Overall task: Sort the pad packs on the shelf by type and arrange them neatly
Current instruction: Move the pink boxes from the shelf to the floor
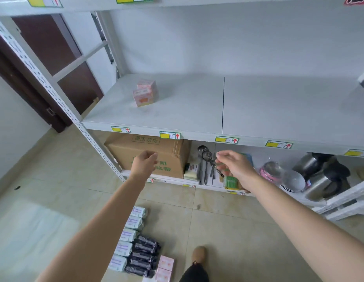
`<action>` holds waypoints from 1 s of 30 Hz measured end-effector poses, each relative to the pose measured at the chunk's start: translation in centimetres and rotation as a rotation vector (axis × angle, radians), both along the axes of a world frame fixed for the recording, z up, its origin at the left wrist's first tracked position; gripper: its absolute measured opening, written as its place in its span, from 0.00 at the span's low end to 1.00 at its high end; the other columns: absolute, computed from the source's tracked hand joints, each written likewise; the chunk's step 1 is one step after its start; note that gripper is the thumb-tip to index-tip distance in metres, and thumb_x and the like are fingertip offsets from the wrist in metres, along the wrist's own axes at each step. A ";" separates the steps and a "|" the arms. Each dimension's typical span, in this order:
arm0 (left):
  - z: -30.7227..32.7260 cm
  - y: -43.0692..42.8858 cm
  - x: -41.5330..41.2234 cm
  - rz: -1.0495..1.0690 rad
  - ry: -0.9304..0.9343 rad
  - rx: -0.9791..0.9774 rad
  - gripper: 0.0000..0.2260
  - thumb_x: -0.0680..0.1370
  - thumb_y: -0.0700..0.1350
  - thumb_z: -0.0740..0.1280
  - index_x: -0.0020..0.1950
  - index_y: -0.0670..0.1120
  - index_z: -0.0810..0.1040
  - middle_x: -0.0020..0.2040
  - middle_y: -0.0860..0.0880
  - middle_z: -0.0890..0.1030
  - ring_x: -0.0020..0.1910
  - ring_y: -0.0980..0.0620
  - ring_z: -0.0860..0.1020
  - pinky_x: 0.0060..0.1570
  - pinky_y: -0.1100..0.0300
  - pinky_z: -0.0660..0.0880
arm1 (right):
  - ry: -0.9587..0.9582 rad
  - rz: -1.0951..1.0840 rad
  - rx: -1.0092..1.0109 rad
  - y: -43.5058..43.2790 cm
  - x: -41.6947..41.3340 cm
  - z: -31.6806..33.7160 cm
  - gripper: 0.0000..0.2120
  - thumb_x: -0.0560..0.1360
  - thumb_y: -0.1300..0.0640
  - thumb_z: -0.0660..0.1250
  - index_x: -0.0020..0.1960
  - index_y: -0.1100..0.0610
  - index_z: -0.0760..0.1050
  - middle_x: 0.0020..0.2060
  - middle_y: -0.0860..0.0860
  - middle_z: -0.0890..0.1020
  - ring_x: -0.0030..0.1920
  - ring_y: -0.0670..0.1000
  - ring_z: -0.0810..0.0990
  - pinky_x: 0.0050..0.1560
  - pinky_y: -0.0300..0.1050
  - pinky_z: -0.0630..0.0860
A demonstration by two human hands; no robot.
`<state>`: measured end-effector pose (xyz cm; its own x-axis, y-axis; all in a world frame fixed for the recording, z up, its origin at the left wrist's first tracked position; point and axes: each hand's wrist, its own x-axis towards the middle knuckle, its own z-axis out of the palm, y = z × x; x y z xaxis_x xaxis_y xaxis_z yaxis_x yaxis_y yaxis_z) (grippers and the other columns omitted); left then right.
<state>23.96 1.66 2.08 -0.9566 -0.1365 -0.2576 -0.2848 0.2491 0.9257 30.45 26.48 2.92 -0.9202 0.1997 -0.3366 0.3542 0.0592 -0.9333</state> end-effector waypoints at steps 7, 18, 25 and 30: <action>-0.4 -0.2 -10.8 0.070 0.018 -0.008 0.03 0.77 0.41 0.63 0.49 0.44 0.75 0.39 0.51 0.77 0.45 0.49 0.77 0.52 0.51 0.75 | 0.027 0.056 0.020 -0.8 -11.9 0.4 0.03 0.76 0.56 0.64 0.44 0.50 0.74 0.43 0.51 0.79 0.39 0.48 0.78 0.39 0.38 0.73; -0.3 -2.4 -28.9 0.105 0.038 -0.268 0.19 0.77 0.43 0.64 0.67 0.41 0.69 0.66 0.44 0.73 0.62 0.44 0.73 0.60 0.54 0.69 | 0.046 0.295 0.142 -6.0 -32.4 -0.5 0.15 0.76 0.54 0.64 0.62 0.55 0.72 0.52 0.51 0.77 0.51 0.49 0.74 0.50 0.41 0.68; -1.7 -3.9 -35.9 0.032 0.058 -0.421 0.26 0.76 0.48 0.67 0.72 0.44 0.63 0.70 0.43 0.68 0.66 0.44 0.70 0.60 0.54 0.70 | 0.132 0.333 0.371 -8.3 -42.5 -1.2 0.17 0.75 0.52 0.65 0.62 0.56 0.73 0.58 0.55 0.78 0.55 0.53 0.77 0.47 0.40 0.69; -4.3 -5.0 -40.0 -0.065 0.157 -0.674 0.32 0.74 0.53 0.68 0.74 0.49 0.59 0.74 0.46 0.63 0.71 0.43 0.62 0.67 0.52 0.63 | 0.306 0.422 0.525 -10.4 -48.4 -3.0 0.14 0.77 0.57 0.62 0.62 0.56 0.75 0.62 0.55 0.77 0.62 0.55 0.75 0.56 0.42 0.70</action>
